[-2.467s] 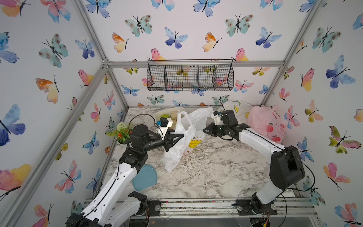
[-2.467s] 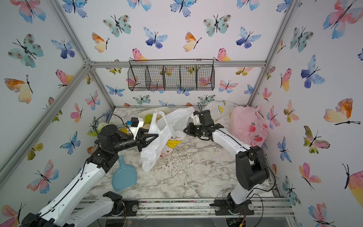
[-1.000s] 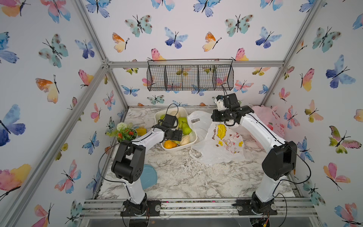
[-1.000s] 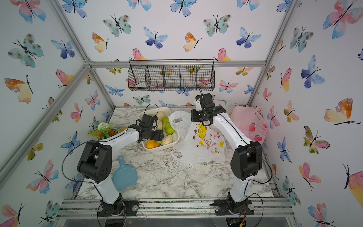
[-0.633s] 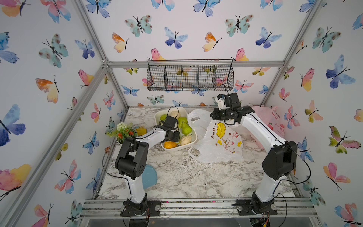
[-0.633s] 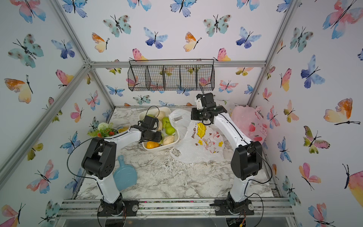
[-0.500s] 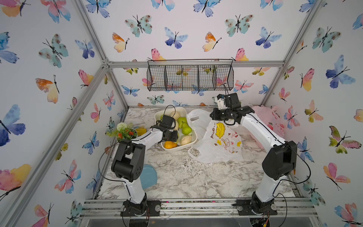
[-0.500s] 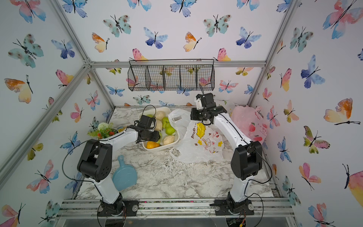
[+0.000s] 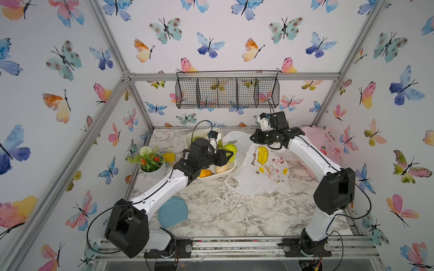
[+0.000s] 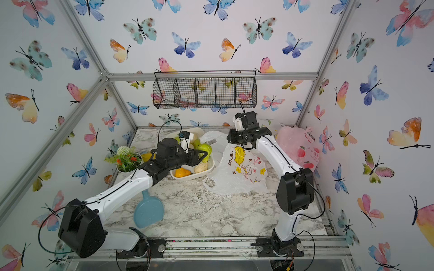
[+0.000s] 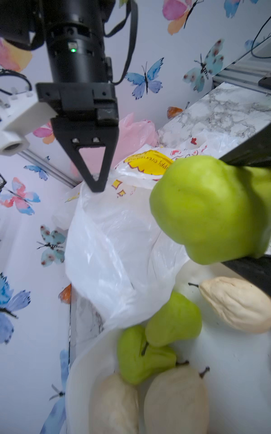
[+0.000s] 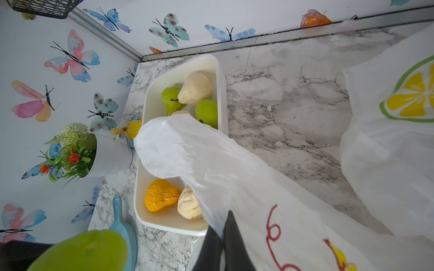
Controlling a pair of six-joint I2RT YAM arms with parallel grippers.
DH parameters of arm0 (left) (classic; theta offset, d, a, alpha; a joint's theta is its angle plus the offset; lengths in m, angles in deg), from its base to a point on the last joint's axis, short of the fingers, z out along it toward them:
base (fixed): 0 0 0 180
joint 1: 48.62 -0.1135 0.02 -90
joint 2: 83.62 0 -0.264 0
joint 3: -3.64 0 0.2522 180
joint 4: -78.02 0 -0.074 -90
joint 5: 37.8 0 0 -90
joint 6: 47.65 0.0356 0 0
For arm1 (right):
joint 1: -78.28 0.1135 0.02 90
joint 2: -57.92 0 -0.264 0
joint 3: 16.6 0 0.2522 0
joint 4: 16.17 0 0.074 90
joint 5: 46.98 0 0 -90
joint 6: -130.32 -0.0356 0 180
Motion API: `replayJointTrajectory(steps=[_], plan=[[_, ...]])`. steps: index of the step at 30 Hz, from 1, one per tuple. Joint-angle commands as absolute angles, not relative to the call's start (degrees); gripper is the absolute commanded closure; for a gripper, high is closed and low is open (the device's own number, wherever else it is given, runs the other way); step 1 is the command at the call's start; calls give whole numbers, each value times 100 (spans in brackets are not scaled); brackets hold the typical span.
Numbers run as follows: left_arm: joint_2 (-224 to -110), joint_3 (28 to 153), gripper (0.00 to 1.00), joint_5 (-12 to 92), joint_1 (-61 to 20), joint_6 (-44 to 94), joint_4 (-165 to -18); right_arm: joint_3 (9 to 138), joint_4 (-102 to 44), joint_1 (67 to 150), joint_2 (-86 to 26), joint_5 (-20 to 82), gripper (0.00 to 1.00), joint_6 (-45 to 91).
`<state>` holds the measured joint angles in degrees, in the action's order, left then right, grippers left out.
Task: Place the pears into plastic bags & tie knots
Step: Place the pear in the plastic bag.
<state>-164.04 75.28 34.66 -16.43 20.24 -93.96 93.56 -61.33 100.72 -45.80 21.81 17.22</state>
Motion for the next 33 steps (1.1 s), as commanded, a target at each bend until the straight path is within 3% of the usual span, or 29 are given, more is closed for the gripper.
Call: replayJointTrajectory(steps=[1, 7, 14, 24, 33], plan=[[-17030, 7268, 60, 3367, -1704, 2002, -11363, 9233, -5969, 10037, -4470, 1894, 92, 1594], [-18489, 7826, 62, 3084, -1660, 2114, -12321, 9054, -5834, 10032, -4354, 1606, 92, 1467], [-19372, 7961, 58, 2217, -1066, 1775, -13125, 8479, -5246, 9991, -4079, 1800, 93, 900], [-20262, 8269, 44, 1743, -663, 1299, -13169, 7969, -4699, 9967, -3883, 2022, 94, 332], [-19870, 8414, 16, 1759, -816, 1722, -12077, 7850, -4699, 9914, -3823, 2043, 93, 384]])
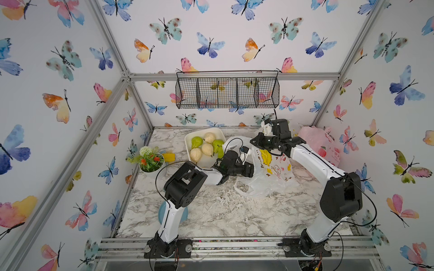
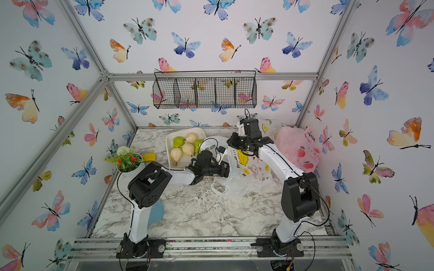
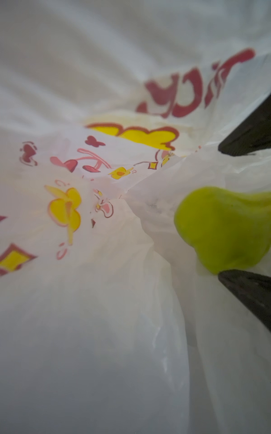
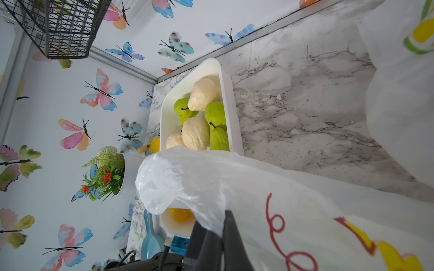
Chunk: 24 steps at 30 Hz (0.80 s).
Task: Place the pears into plastic bags & tie knots
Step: Place the pear in the plastic bag, then pick up the pear from the basket.
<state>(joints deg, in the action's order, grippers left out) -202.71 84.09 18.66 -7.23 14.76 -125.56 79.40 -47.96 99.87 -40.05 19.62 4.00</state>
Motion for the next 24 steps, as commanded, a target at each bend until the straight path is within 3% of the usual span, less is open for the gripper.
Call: replayJointTrajectory(steps=[1, 9, 14, 17, 24], plan=[[-19644, 8387, 14, 1804, -871, 1874, -11810, 7846, -4709, 9903, -3814, 2043, 93, 401], [-17504, 8035, 22, 1805, -1619, 2896, -8954, 7772, -4716, 9754, -3836, 1957, 93, 498], [-16430, 7266, 24, 2122, -2310, 3097, -8551, 7732, -4723, 9710, -3876, 1793, 93, 542], [-16699, 7510, 24, 2545, -2699, 3255, -7911, 7738, -4738, 9709, -3867, 1796, 93, 569], [-17982, 8755, 22, 3090, -2686, 3927, -6554, 7680, -4647, 9709, -3803, 1577, 93, 491]])
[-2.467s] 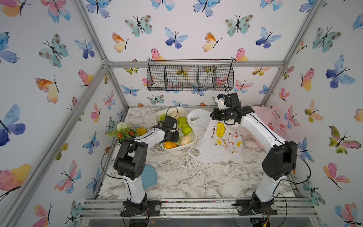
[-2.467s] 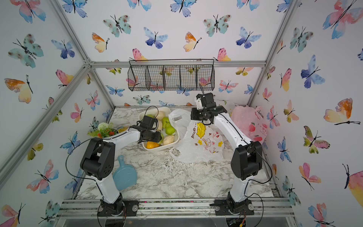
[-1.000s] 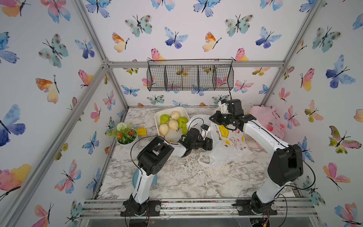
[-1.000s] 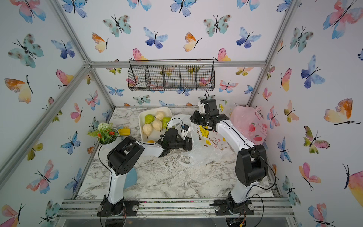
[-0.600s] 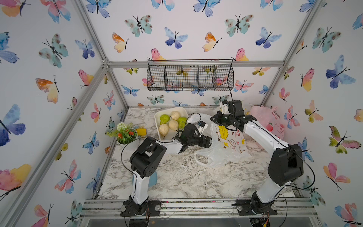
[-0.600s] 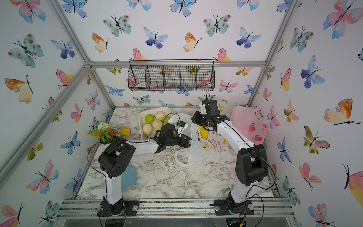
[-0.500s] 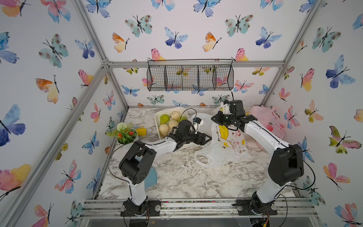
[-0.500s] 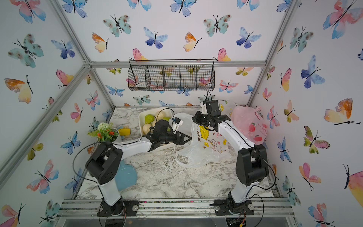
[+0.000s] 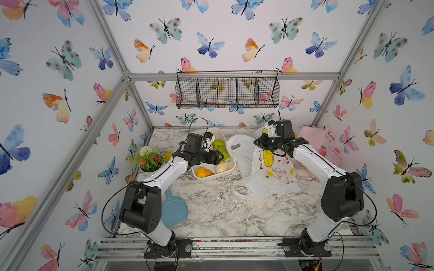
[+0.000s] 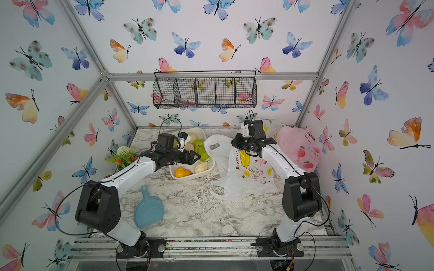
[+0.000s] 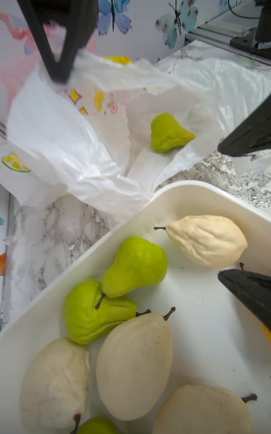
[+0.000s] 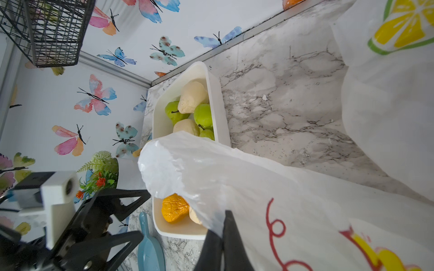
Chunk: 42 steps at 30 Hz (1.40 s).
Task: Place the pears into plastic bags & tie knots
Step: Pick up the pear from the basket, then place the pear in the plastic bag.
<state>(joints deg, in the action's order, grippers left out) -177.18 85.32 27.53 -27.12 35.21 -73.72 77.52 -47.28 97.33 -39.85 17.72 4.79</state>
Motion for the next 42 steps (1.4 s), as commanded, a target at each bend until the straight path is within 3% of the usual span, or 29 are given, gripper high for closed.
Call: replayJointTrajectory(steps=[1, 13, 21, 24, 29, 36, 42], plan=[[-18098, 8826, 23, 3133, -2682, 3951, -6504, 7671, -4630, 9709, -3796, 1549, 93, 481], [-19167, 9228, 19, 3224, -2348, 4132, -6311, 7567, -4648, 9710, -3718, 1615, 93, 517], [-19760, 9783, 25, 3469, -2223, 4122, -6263, 7442, -4558, 9709, -3708, 1578, 93, 455], [-19770, 9843, 26, 3393, -2202, 4086, -6358, 7442, -4541, 9709, -3716, 1604, 93, 462], [-19586, 10071, 45, 3341, -2216, 4147, -6007, 7459, -4558, 9709, -3731, 1629, 93, 481], [-18291, 9916, 45, 2749, -2031, 3643, -6195, 7479, -4559, 9709, -3739, 1709, 93, 525], [-18536, 9670, 48, 1747, -1578, 2441, -7446, 7494, -4510, 9709, -3783, 1684, 93, 473]])
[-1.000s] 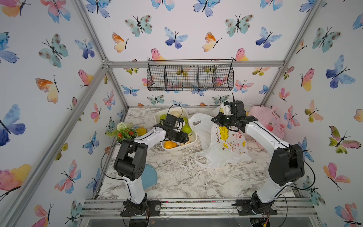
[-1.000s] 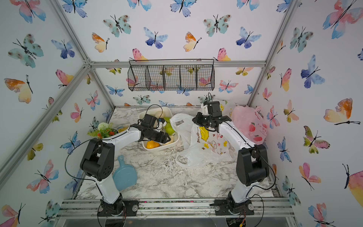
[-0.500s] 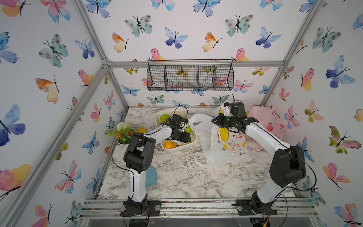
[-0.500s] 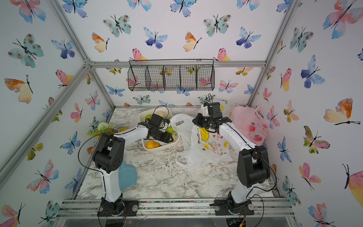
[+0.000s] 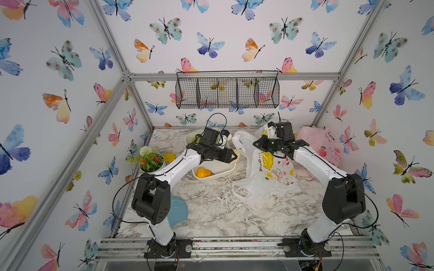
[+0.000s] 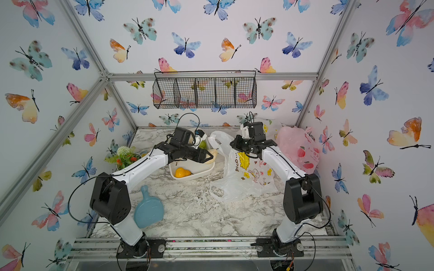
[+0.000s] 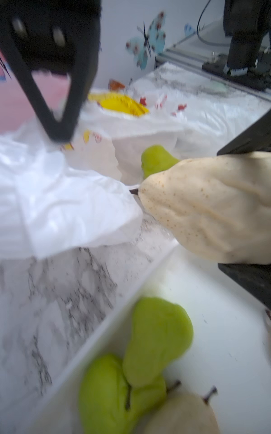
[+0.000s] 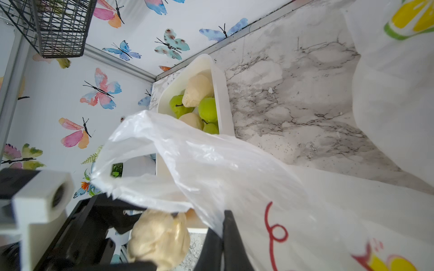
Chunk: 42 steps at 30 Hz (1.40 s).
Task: Place the pears into plastic bags & tie knots
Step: Place the pear in the plastic bag.
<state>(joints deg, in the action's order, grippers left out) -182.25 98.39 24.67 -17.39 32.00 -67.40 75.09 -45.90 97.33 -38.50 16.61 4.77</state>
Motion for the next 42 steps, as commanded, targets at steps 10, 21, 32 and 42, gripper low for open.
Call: replayJointTrajectory(steps=[10, 21, 32, 42], plan=[[-18946, 9952, 52, 1967, -1496, 1627, -8170, 7644, -4675, 9709, -3743, 1789, 94, 571], [-20562, 10387, 42, 2315, -1031, 875, -9751, 7767, -4694, 9700, -3761, 1804, 94, 577], [-19316, 9988, 14, 2658, -1220, 2138, -8496, 7679, -4699, 9674, -3686, 1863, 94, 639], [-17433, 8923, 23, 3292, -2214, 2863, -6925, 7604, -4611, 9665, -3743, 1736, 94, 639]])
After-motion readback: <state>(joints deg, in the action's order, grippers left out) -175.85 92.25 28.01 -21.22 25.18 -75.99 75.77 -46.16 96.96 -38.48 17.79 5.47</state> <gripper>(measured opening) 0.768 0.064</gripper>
